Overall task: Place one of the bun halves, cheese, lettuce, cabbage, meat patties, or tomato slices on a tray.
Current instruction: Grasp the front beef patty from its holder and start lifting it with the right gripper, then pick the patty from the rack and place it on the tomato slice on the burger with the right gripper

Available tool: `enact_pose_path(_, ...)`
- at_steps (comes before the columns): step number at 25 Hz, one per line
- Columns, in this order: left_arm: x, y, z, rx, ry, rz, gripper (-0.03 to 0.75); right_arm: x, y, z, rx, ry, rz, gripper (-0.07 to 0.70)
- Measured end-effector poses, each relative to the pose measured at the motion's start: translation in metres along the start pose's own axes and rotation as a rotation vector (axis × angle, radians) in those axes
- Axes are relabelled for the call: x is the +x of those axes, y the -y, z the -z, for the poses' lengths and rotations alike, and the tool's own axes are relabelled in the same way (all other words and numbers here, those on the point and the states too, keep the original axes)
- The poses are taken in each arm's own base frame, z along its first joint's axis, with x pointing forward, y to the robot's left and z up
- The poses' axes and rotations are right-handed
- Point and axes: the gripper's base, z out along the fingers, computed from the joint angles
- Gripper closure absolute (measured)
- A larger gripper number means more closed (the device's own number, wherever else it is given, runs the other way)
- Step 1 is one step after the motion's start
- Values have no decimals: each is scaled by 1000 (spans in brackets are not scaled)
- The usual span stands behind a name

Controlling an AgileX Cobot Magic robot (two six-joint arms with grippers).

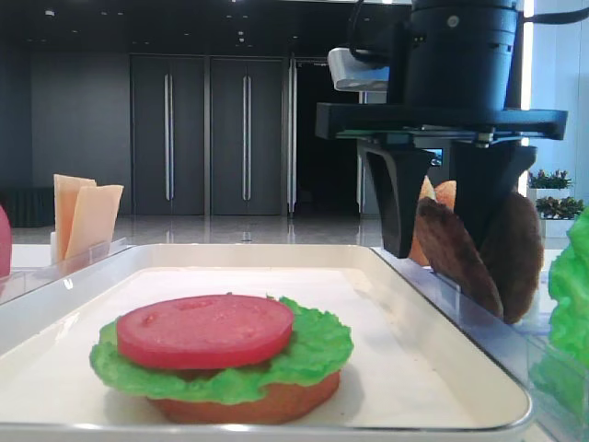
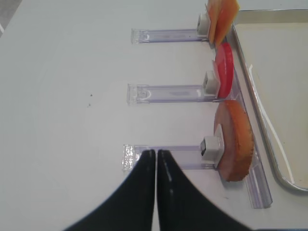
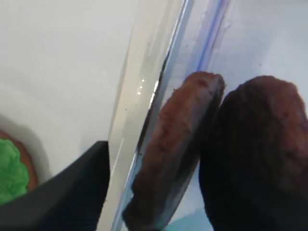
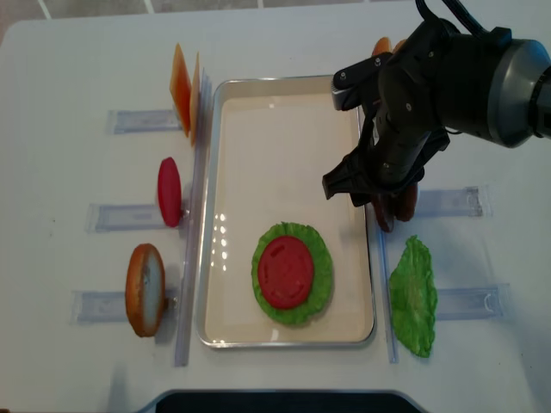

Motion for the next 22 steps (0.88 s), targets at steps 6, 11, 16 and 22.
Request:
enact_pose_path(6, 0, 0, 0, 0, 0, 0, 715, 0, 5, 0, 30, -8, -5, 437)
enact_pose_path(11, 0, 0, 0, 0, 0, 0, 715, 1, 8, 1, 55, -13, 7, 503)
enact_pose_path(16, 0, 0, 0, 0, 0, 0, 715, 3, 10, 24, 37, 37, -3, 504)
enact_pose_path(22, 0, 0, 0, 0, 0, 0, 715, 15, 11, 90, -90, 215, -57, 504)
